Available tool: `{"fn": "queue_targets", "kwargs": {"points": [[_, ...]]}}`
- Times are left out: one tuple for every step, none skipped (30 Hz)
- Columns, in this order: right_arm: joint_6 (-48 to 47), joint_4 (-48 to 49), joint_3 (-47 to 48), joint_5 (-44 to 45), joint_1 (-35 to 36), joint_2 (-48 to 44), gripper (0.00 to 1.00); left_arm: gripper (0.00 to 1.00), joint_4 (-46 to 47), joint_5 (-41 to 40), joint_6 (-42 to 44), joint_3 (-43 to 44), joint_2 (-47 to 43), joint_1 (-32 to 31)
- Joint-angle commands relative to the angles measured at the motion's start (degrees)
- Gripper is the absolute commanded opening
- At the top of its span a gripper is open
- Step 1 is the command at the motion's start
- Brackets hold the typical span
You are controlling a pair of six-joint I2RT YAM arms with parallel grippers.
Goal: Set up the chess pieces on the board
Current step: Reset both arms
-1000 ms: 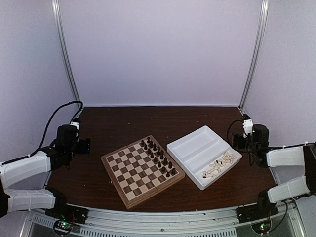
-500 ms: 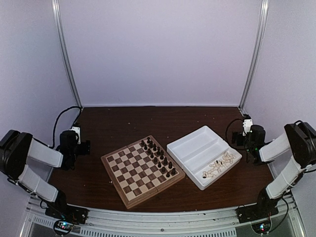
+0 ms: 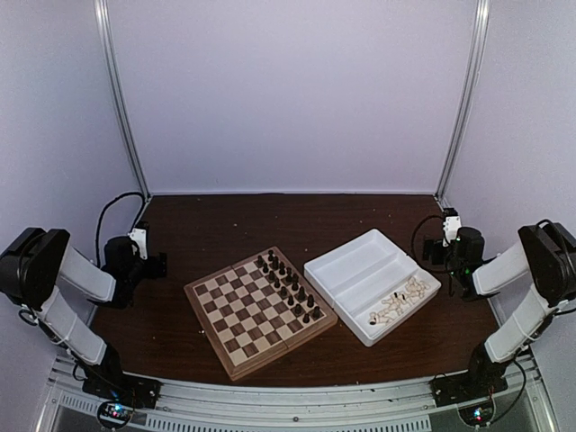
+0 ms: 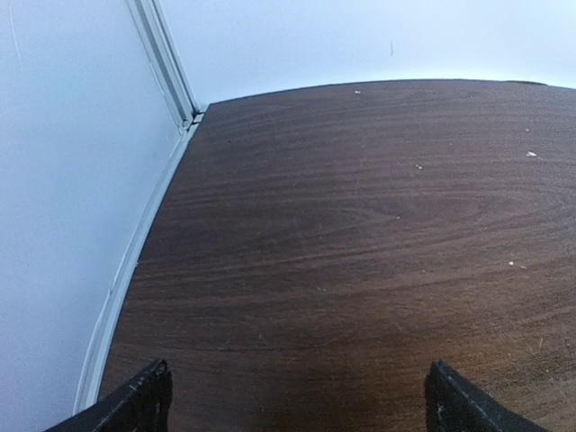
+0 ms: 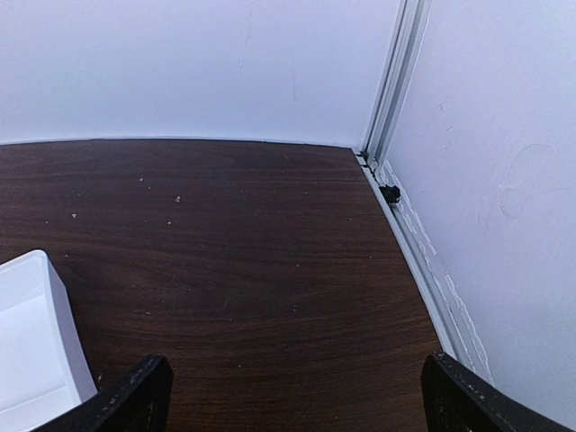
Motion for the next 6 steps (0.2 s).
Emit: {"fn": "queue_targets", "kwargs": {"points": [[0.33,1.16,0.97,0.37,-0.32,-0.2,1.0,0.98,3.18,2.14,0.7,0.97,0.26,0.13],[0.4,0.84,1.18,0.19,-0.33,-0.12,1.0,0.98,3.1,2.08,0.63,0.91,0.2,0.16],[0.41,0.7,1.17,0.04,-0.29,-0.11,1.0,0.98,3.08,2.1,0.7,0.97,0.23,0.09],[0.41,0.77,1.15,0.0,-0.3,-0.11,1.0,0.98,3.08,2.16,0.66,0.97,0.17,0.1],[0.29,1.11,0.95,0.14,-0.33,-0.23,1.0,0.98,3.09,2.15,0.7,0.93,0.18,0.15],[0.05,1.61,0.62,0.09,-0.29,-0.2,1.0,0.98,3.09,2.17,0.69,0.96,0.21,0.1]]}}
